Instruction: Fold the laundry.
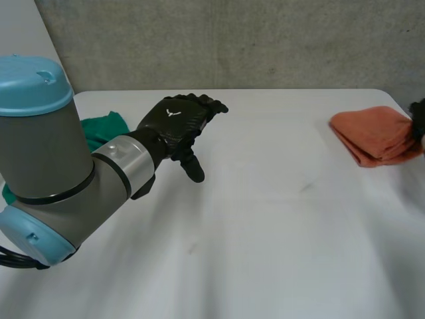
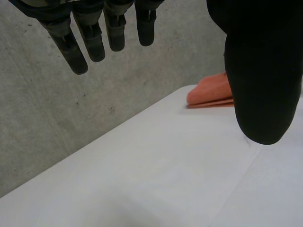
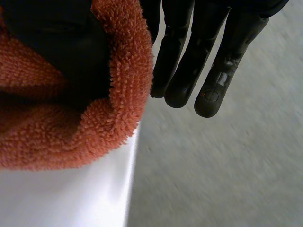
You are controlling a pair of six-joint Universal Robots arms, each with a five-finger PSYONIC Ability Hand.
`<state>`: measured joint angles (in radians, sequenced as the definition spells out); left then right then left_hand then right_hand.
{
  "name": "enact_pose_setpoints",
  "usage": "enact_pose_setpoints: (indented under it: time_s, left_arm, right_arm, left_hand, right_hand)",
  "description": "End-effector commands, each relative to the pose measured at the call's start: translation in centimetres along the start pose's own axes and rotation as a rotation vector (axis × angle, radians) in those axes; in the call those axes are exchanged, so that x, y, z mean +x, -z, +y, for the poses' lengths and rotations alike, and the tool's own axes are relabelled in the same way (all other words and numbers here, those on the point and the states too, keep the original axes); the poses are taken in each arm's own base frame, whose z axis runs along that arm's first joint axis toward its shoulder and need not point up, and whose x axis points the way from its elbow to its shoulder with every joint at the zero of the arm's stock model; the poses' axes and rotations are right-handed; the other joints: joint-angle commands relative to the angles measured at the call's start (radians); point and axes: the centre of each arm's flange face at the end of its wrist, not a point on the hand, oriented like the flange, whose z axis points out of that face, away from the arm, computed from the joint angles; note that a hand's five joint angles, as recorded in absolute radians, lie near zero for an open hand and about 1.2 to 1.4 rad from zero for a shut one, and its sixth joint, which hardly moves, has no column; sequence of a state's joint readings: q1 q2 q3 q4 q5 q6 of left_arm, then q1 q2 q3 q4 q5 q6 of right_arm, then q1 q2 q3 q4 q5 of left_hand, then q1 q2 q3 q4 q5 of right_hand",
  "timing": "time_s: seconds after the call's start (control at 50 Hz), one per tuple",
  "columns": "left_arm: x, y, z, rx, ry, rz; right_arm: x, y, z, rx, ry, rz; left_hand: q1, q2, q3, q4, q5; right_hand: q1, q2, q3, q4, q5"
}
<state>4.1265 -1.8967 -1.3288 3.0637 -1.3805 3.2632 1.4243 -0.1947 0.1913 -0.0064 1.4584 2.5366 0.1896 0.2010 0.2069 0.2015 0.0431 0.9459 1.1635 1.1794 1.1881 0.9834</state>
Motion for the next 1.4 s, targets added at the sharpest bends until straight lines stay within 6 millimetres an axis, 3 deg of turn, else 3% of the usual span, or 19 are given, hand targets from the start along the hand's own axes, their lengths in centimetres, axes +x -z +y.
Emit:
enact_pose_setpoints:
  time_s: [0.02, 0.28, 0.36, 0.38, 0.5, 0.6, 0.76, 0.86, 0.92, 1.0, 1.06, 1.12, 1.2, 1.22, 1.28, 1.3, 1.36, 1.38, 1.4]
  left_arm:
    - [0.3, -0.4, 0.1, 0.000, 0.001, 0.008]
    - [0.5, -0.4, 0.0, 0.005, 0.000, 0.012]
    - [0.5, -0.4, -0.1, 0.006, 0.000, 0.011]
    - [0.5, -0.4, -0.1, 0.008, 0.000, 0.011]
    - [0.5, -0.3, -0.2, 0.006, 0.001, 0.011]
    - [0.3, -0.2, -0.4, 0.010, 0.002, -0.008]
    - [0.1, -0.1, -0.4, 0.007, 0.001, -0.024]
    - [0.0, 0.3, -0.6, 0.012, -0.001, -0.028]
    - [-0.1, 0.5, -0.8, 0.016, -0.002, -0.033]
    - [-0.9, 0.9, -0.8, 0.017, 0.000, -0.054]
    - [-2.4, 1.1, -1.0, 0.019, 0.001, -0.096]
    - [-4.0, 1.3, -1.1, 0.024, 0.002, -0.139]
    - [-6.5, 1.2, -1.0, 0.025, 0.006, -0.204]
    - [-7.4, 1.1, -0.9, 0.024, 0.009, -0.228]
    - [-9.4, 1.1, -0.9, 0.025, 0.013, -0.279]
    - [-10.8, 1.0, -0.8, 0.029, 0.012, -0.315]
    - [-12.9, 1.0, -0.7, 0.034, -0.013, -0.366]
    - [-14.2, 0.9, -0.2, 0.027, -0.047, -0.399]
    - [-14.8, 0.7, 0.2, 0.017, -0.065, -0.413]
  right_arm:
    - [1.9, 0.3, 2.7, -0.119, 0.026, 0.079]
    - [2.1, 0.8, 3.4, -0.186, 0.031, 0.060]
    - [2.3, 0.8, 3.2, -0.179, 0.031, 0.059]
    - [2.3, 0.9, 3.0, -0.181, 0.031, 0.056]
    - [2.0, 1.9, 2.2, -0.225, 0.017, 0.004]
    - [2.4, 4.5, 1.2, -0.320, 0.010, -0.105]
    - [6.7, 8.7, 0.9, -0.447, 0.017, -0.154]
    - [9.2, 11.4, 1.3, -0.534, 0.177, -0.205]
    - [10.3, 12.2, 1.8, -0.585, 0.263, -0.223]
    - [13.7, 12.3, 1.9, -0.668, 0.380, -0.121]
    - [16.7, 11.3, -0.6, -0.632, 0.420, 0.052]
    - [16.4, 10.4, -2.5, -0.535, 0.405, 0.090]
    - [12.9, 10.2, -9.4, -0.268, 0.294, 0.083]
    - [11.4, 10.9, -12.4, -0.170, 0.225, 0.060]
    - [9.0, 12.4, -15.8, -0.048, 0.114, -0.002]
    - [7.2, 13.6, -17.8, 0.028, 0.047, -0.060]
    - [3.8, 16.1, -21.0, 0.150, -0.044, -0.182]
    - [1.1, 18.3, -22.6, 0.214, -0.092, -0.287]
    - [-0.3, 19.4, -23.2, 0.238, -0.109, -0.341]
  left_hand:
    - [-0.015, -0.026, -0.032, -0.027, -0.043]
    - [-0.015, -0.026, -0.032, -0.027, -0.043]
    - [-0.015, -0.026, -0.032, -0.027, -0.043]
    - [-0.015, -0.026, -0.032, -0.027, -0.043]
    - [-0.015, -0.026, -0.032, -0.027, -0.043]
    - [-0.015, -0.026, -0.032, -0.027, -0.043]
    - [-0.015, -0.026, -0.032, -0.027, -0.043]
    - [-0.015, -0.026, -0.032, -0.027, -0.043]
    - [-0.015, -0.026, -0.032, -0.027, -0.043]
    - [-0.015, -0.026, -0.032, -0.027, -0.043]
    - [-0.015, -0.026, -0.032, -0.027, -0.043]
    - [-0.015, -0.026, -0.032, -0.027, -0.043]
    - [-0.015, -0.026, -0.032, -0.027, -0.043]
    - [-0.015, -0.026, -0.032, -0.027, -0.043]
    - [-0.015, -0.026, -0.032, -0.027, -0.043]
    - [-0.015, -0.026, -0.032, -0.027, -0.043]
    - [-0.015, -0.026, -0.032, -0.027, -0.043]
    - [-0.015, -0.026, -0.032, -0.027, -0.043]
    - [-0.015, -0.026, -0.032, -0.027, -0.043]
  right_hand:
    - [0.450, 0.233, 0.217, 0.208, 0.238]
    - [0.440, 0.222, 0.206, 0.198, 0.228]
    - [-0.189, -0.407, -0.423, -0.432, -0.401]
    - [-0.697, -0.915, -0.931, -0.939, -0.909]
    - [-0.771, -0.989, -1.005, -1.014, -0.983]
    - [-0.771, -0.989, -1.005, -1.014, -0.983]
    - [-0.771, -0.989, -1.005, -1.014, -0.983]
    - [-0.771, -0.989, -1.005, -1.014, -0.983]
    - [-0.771, -0.989, -1.005, -1.014, -0.983]
    - [-0.771, -0.989, -1.005, -1.014, -0.983]
    - [-0.771, -0.989, -1.005, -1.014, -0.983]
    - [-0.771, -0.989, -1.005, -1.014, -0.983]
    - [-0.771, -0.989, -1.005, -1.014, -0.983]
    - [-0.771, -0.989, -1.005, -1.014, -0.983]
    - [-0.771, -0.989, -1.005, -1.014, -0.983]
    - [-0.771, -0.989, -1.005, -1.014, -0.983]
    - [-0.771, -0.989, -1.005, -1.014, -0.983]
    - [-0.771, -0.989, -1.005, -1.014, -0.983]
    - [-0.771, -0.989, -1.005, -1.014, -0.983]
